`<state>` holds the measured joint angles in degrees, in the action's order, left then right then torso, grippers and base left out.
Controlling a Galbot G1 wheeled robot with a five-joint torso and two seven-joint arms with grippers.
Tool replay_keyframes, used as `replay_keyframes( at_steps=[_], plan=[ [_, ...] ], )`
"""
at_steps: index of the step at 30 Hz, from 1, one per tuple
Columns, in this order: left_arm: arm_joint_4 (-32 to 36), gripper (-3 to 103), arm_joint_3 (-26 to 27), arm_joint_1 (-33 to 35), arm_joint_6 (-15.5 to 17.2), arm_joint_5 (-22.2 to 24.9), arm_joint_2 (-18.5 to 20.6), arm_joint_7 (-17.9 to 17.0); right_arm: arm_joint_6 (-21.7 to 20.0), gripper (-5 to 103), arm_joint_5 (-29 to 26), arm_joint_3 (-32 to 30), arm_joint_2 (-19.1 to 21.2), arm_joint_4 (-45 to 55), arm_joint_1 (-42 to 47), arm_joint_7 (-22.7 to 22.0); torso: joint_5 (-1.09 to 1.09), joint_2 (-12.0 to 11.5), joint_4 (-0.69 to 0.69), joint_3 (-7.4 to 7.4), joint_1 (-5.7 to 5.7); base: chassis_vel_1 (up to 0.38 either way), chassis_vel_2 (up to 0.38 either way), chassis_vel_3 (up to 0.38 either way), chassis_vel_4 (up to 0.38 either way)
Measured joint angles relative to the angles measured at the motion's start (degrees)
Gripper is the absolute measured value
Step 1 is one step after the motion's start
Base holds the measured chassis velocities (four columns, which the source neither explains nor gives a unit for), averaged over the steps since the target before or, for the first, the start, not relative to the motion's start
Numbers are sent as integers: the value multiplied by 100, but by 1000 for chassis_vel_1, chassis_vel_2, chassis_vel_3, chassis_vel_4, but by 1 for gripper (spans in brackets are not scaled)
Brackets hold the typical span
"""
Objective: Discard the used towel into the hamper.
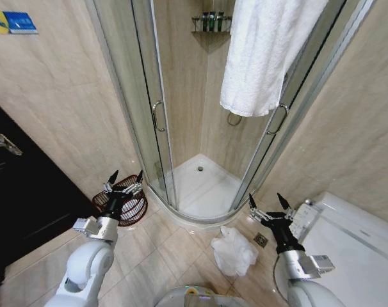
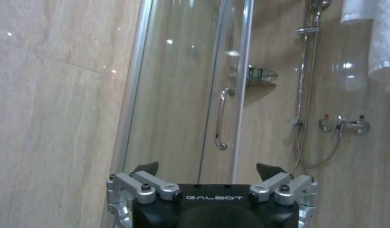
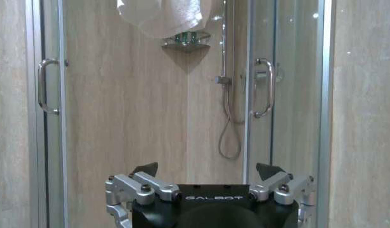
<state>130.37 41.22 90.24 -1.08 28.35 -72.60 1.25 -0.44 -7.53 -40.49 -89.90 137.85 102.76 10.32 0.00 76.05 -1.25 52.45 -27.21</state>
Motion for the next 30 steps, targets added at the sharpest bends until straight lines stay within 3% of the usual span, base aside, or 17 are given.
replay_keyframes(
  at_steps=[30],
  plan=[
    [58, 100, 31, 38, 9, 0, -12, 10, 44, 100, -23, -30, 5, -30, 29, -22, 0, 0, -1, 0, 1, 77, -73, -82, 78]
  ],
)
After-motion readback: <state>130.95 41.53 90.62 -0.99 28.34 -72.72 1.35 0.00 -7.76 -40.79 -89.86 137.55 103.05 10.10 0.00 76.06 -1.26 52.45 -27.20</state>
